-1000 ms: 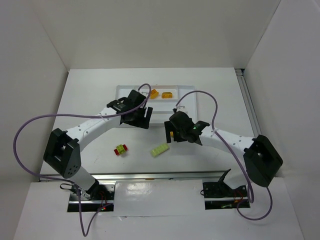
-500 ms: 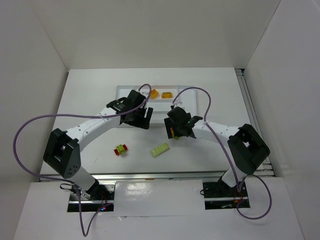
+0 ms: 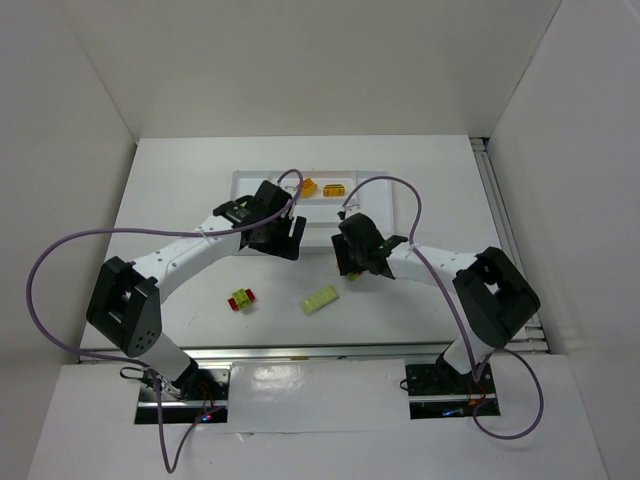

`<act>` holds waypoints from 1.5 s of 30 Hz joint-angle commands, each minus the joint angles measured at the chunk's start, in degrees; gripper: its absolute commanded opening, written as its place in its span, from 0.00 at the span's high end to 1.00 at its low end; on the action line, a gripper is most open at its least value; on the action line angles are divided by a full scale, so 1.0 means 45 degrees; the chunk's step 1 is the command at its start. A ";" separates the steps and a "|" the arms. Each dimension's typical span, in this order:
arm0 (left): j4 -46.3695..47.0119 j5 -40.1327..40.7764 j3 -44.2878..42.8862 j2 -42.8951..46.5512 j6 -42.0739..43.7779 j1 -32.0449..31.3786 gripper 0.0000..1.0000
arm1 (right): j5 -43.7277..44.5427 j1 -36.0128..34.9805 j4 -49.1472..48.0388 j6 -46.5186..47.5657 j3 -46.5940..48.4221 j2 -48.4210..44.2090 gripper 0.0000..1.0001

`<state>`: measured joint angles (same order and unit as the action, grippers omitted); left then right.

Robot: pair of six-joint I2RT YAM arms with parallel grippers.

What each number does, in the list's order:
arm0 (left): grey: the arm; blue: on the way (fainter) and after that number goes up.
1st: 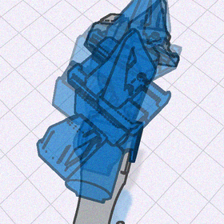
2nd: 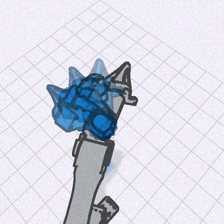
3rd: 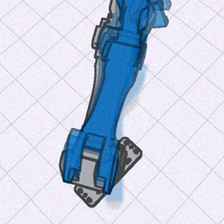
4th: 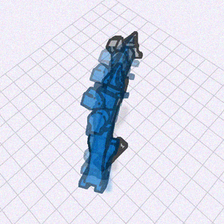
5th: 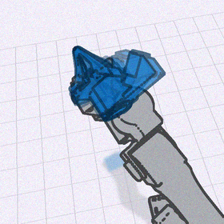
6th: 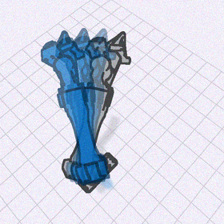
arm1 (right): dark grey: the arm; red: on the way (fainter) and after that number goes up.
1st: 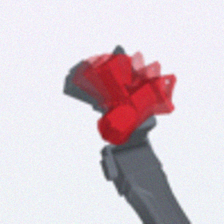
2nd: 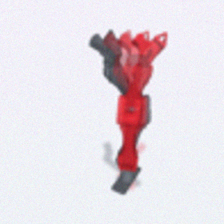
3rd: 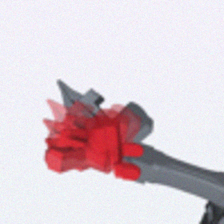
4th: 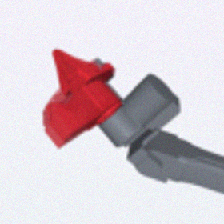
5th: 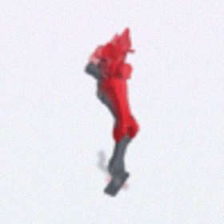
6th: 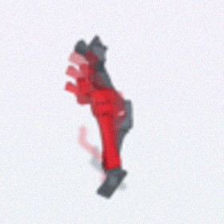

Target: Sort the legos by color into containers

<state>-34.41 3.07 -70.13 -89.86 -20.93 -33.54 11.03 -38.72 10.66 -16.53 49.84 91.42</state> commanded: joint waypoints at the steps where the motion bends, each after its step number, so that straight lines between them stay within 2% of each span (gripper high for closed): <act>1: 0.0089 -0.0155 -0.0235 0.0107 0.0256 -0.0047 0.18 | -0.0534 0.0050 -0.0512 0.0392 -0.0353 -0.0178 0.45; 3: -0.0027 -0.0544 -0.0372 0.0107 0.0101 -0.0047 0.18 | -0.0536 0.0050 -0.0512 0.0393 -0.0470 -0.0334 0.49; 5: -0.0028 -0.0914 -0.0508 -0.0009 -0.0307 -0.0047 0.19 | -0.0654 0.0050 -0.0358 0.0393 -0.0471 -0.0801 0.59; 10: -0.0028 -0.1657 -0.0939 -0.0128 -0.0623 0.0090 0.19 | -0.0654 0.0050 0.0423 0.0139 -0.0471 -0.2051 0.59; 14: -0.0028 -0.2750 -0.1387 -0.0128 -0.0759 0.0731 0.17 | -0.0400 0.0167 0.1185 -0.0095 -0.0354 -0.3279 0.59; 16: 0.0009 -0.3920 -0.1506 -0.0264 -0.0877 0.0889 0.17 | -0.0400 0.0283 0.1187 -0.0211 -0.0354 -0.3614 0.59; 20: 0.1335 -0.6808 -0.0981 -0.0673 -0.1442 0.1164 0.13 | -0.0554 0.0284 0.1421 -0.0212 -0.0354 -0.4336 0.59; 21: 0.2093 -0.7975 -0.0863 -0.0675 -0.1772 0.1300 0.10 | -0.0556 0.0284 0.1421 -0.0328 -0.0354 -0.4474 0.59; 24: 0.3481 -0.9446 -0.0319 -0.0968 -0.2223 0.1418 0.07 | -0.0828 0.0284 0.1674 -0.0330 -0.0354 -0.5097 0.59; 25: 0.4164 -1.0786 -0.0179 -0.1142 -0.2650 0.1418 0.04 | -0.0945 0.0284 0.1675 -0.0330 -0.0489 -0.5274 0.59; 26: 0.5698 -1.1476 -0.0004 -0.1259 -0.3041 0.1418 0.04 | -0.1063 0.0284 0.1675 -0.0330 -0.0491 -0.5450 0.59; 27: 0.6274 -1.1947 0.0114 -0.1628 -0.3412 0.1302 0.03 | -0.1064 0.0284 0.1675 -0.0213 -0.0491 -0.5761 0.59; 31: 0.6124 -1.2184 -0.0567 -0.2721 -0.3650 0.0949 0.03 | -0.1103 0.0400 0.1967 -0.0095 -0.0608 -0.6077 0.59; 34: 0.7274 -1.2731 -0.0568 -0.3231 -0.4409 0.0832 0.03 | -0.1220 0.0401 0.1968 -0.0095 -0.0491 -0.6194 0.59; 45: 0.8976 -1.3007 -0.0705 -0.3661 -0.5623 0.0832 0.03 | -0.1474 0.0401 0.1968 0.0022 -0.0373 -0.6194 0.59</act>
<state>0.82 -53.08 -70.81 -105.69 -44.12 -29.89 5.10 -37.23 19.05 -17.04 47.55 64.75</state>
